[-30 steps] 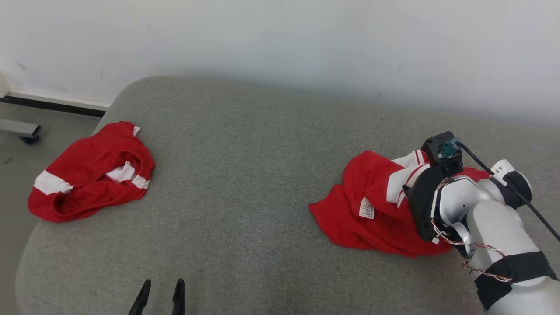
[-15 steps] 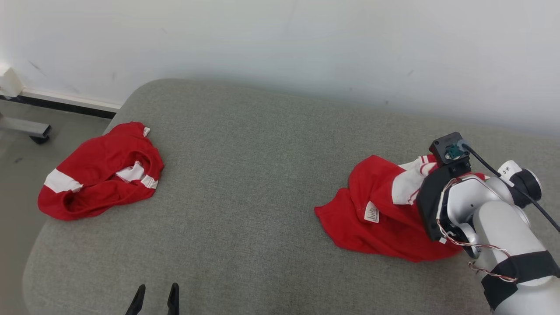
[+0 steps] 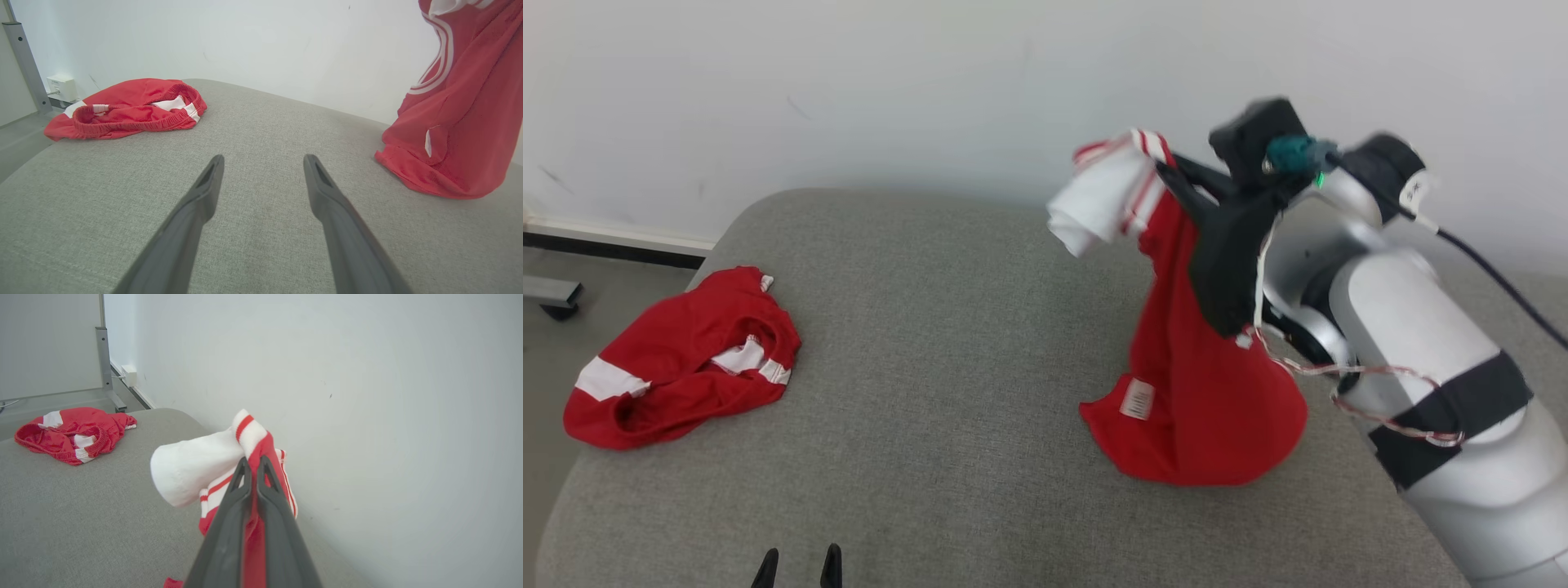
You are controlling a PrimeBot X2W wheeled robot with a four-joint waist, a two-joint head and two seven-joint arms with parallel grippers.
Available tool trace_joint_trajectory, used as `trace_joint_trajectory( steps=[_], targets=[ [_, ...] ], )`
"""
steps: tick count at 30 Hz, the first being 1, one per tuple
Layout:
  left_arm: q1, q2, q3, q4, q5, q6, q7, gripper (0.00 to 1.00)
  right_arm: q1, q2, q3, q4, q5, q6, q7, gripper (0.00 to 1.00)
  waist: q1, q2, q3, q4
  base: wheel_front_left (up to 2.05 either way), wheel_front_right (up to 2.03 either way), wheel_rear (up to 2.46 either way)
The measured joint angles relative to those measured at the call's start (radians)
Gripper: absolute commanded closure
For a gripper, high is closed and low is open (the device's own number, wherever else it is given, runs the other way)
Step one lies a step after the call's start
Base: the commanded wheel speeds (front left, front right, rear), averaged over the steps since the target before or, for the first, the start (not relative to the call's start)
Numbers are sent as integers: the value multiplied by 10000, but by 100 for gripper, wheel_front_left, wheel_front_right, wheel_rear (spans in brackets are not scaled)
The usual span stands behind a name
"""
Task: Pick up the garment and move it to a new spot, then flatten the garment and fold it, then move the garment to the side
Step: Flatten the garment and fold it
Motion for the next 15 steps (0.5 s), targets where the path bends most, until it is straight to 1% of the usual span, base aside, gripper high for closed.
trace_joint_trajectory(
  steps=[4,7,11,15],
  targets=[
    [6,15,-27,12,0,0,0,0,-1042,102,418,-201,428,0,-842,100,0,0,-161,-31,0,0,0],
    [12,13,27,-27,0,0,0,0,-1613,330,414,-38,550,0,-1563,100,0,0,-207,-23,0,0,0],
    [82,15,125,-71,-2,0,0,0,-2123,698,-209,502,418,0,-2510,100,0,0,-210,-62,0,0,0],
    [230,-19,150,-90,-2,0,0,0,-1937,715,-1164,1262,-82,0,-2614,100,0,-1,-184,-117,0,0,0]
  ],
)
